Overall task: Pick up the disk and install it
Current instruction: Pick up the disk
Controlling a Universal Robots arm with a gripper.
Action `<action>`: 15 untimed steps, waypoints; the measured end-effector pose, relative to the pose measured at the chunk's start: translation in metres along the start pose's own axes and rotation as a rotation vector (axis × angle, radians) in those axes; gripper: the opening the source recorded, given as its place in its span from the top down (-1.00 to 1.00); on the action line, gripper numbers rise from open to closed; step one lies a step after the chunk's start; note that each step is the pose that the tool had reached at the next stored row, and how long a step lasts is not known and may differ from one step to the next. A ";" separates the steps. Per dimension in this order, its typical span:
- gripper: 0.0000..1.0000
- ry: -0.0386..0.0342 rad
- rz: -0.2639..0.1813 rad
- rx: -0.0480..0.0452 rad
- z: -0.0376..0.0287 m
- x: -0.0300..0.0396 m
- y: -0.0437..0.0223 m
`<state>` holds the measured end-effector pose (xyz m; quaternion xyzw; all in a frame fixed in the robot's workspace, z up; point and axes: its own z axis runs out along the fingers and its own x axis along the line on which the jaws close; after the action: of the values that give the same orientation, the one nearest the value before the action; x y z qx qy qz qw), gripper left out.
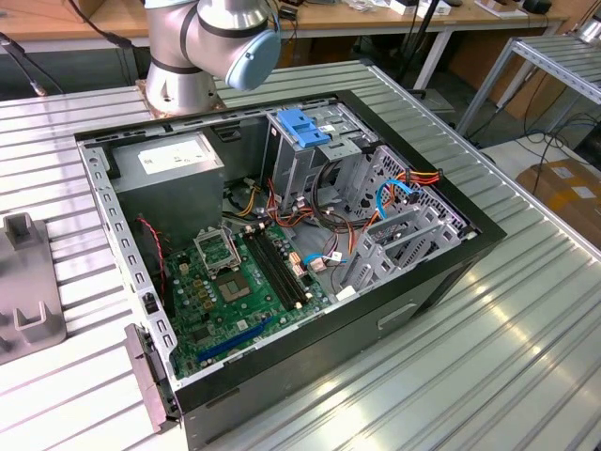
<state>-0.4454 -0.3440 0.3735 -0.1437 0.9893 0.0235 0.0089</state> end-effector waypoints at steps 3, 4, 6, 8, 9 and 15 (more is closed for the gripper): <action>0.80 0.0004 -0.010 -0.0002 0.0000 -0.0001 0.0004; 0.80 0.0006 -0.013 -0.0003 0.0000 -0.0001 0.0005; 0.80 0.0010 -0.022 -0.0006 0.0000 -0.0002 0.0007; 0.80 0.0013 -0.030 -0.0007 0.0001 -0.0003 0.0011; 0.80 0.0014 -0.032 -0.0007 0.0001 -0.0004 0.0013; 0.80 0.0022 -0.050 -0.0012 0.0001 -0.0007 0.0023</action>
<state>-0.4454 -0.3416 0.3735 -0.1683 0.9854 0.0237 0.0083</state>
